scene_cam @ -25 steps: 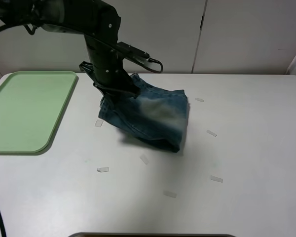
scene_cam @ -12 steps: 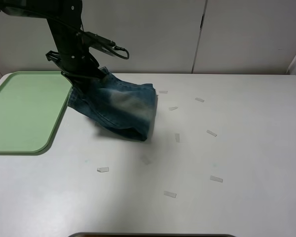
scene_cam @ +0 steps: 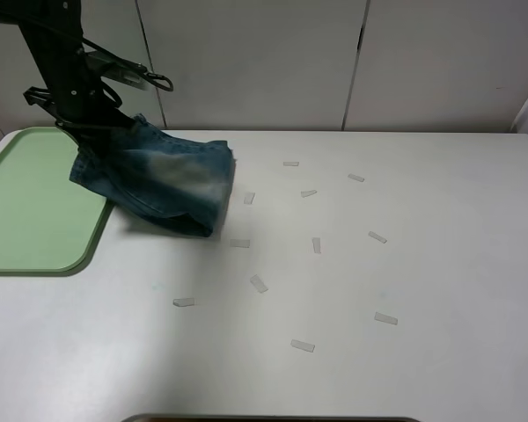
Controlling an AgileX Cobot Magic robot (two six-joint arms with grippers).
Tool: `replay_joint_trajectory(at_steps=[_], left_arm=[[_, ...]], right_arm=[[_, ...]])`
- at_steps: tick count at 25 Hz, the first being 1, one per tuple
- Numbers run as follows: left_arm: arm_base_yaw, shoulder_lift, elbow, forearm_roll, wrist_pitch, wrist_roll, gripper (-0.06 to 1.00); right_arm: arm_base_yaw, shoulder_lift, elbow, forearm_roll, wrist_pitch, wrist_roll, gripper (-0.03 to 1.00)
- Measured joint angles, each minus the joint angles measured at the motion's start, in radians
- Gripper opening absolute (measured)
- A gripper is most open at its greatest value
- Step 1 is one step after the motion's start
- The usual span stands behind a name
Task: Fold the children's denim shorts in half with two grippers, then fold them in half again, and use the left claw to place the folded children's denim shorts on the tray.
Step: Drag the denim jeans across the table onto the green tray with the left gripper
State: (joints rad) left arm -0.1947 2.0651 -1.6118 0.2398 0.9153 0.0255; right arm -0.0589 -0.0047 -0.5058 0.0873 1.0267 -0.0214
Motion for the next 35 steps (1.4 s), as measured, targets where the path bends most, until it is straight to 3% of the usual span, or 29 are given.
replay_joint_trajectory(at_steps=[20, 35], left_arm=[[0.293, 0.003, 0.002, -0.002, -0.08, 0.01, 0.19], [0.43, 0.024, 0.002, 0.019, -0.109, 0.05, 0.19]], right_arm=[[0.0, 0.0, 0.0, 0.0, 0.0, 0.0, 0.69], [0.0, 0.0, 0.0, 0.0, 0.0, 0.0, 0.69]])
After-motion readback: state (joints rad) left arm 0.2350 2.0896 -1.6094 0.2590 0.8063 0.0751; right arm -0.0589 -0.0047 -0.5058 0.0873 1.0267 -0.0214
